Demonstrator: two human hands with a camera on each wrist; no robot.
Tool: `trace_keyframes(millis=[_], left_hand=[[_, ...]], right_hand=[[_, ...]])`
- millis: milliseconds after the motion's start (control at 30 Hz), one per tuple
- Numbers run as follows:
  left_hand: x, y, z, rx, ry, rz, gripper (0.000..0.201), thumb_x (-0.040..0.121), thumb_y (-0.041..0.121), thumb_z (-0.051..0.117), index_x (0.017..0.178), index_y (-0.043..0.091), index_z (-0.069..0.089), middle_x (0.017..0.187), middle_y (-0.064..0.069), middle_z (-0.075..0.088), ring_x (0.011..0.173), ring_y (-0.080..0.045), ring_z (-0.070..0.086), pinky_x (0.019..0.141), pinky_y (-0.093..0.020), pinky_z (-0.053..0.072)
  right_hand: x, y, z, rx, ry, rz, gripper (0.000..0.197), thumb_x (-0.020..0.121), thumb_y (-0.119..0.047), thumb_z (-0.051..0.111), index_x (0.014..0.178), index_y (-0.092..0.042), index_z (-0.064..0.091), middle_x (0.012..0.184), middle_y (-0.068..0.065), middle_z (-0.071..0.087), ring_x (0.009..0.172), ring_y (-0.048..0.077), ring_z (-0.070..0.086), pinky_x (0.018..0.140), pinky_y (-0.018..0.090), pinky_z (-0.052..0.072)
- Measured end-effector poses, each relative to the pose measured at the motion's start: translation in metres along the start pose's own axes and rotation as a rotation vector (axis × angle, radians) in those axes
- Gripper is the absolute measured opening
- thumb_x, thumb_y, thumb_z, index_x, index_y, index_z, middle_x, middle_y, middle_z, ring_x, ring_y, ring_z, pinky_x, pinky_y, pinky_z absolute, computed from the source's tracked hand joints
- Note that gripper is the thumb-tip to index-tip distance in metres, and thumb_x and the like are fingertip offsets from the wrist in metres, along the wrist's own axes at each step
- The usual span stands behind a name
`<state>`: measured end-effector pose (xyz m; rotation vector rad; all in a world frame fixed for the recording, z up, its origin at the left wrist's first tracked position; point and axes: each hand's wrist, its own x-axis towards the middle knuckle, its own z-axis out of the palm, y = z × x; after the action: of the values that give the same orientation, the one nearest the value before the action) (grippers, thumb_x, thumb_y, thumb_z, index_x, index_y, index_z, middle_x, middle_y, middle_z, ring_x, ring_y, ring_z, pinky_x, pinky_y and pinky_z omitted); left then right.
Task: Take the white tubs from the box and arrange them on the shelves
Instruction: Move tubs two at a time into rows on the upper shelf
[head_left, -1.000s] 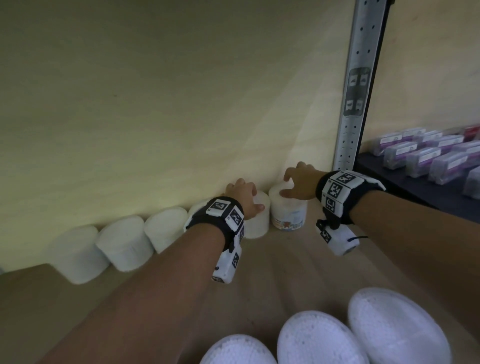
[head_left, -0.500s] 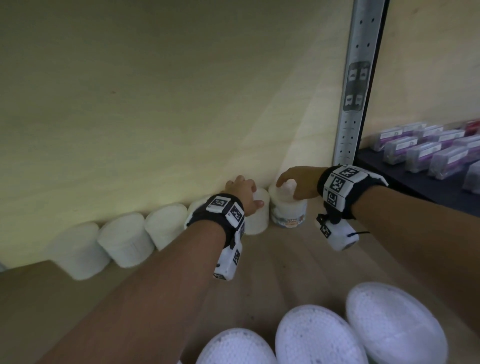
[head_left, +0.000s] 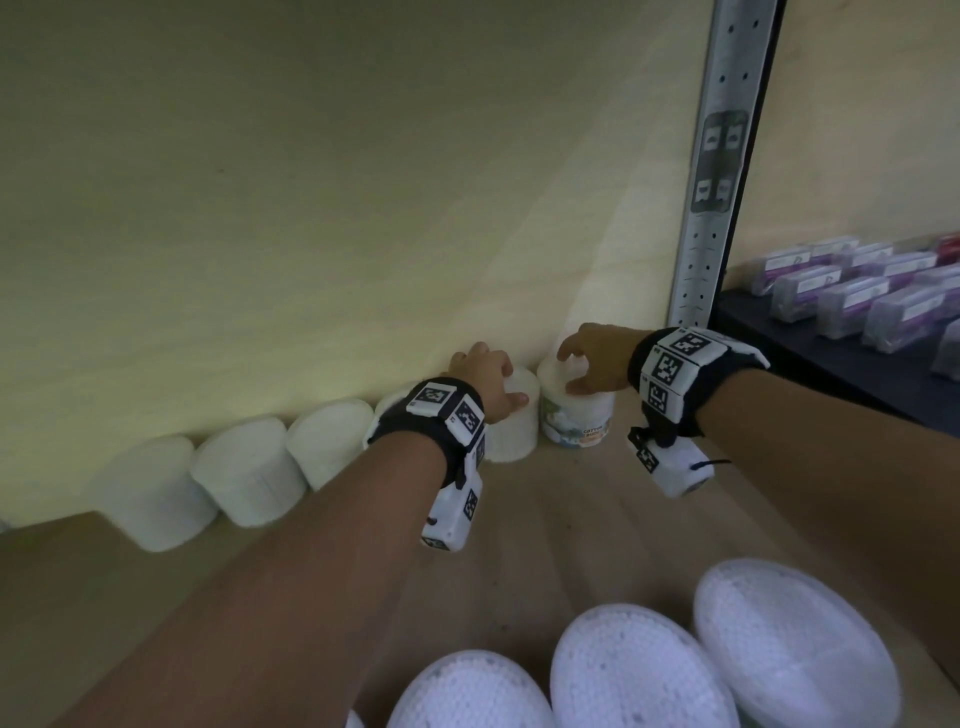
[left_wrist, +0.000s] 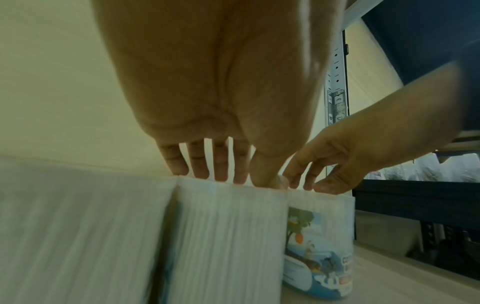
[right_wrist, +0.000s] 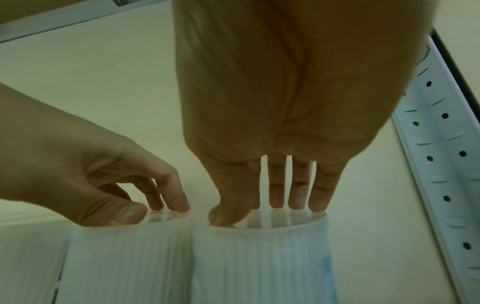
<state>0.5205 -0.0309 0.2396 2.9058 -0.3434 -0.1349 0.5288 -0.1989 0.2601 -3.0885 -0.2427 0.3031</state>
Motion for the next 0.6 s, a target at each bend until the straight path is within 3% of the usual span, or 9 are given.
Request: trace_keyframes(millis=[600], left_hand=[[0.0018, 0.0004, -0.0003, 0.042, -0.032, 0.036, 0.05, 0.093, 0.037, 0.056, 0.135, 0.013, 0.045, 0.139, -0.011, 0.038, 0.129, -0.031, 0.038, 0.106, -0.041, 0.038]], right_hand=[[-0.0012, -0.0004, -0.0073, -0.076, 0.002, -0.059, 0.057, 0.091, -0.034, 0.061, 0.142, -0.019, 0.043, 0.144, 0.005, 0.043, 0.132, 0.024, 0.044, 0.108, 0.033, 0.037]])
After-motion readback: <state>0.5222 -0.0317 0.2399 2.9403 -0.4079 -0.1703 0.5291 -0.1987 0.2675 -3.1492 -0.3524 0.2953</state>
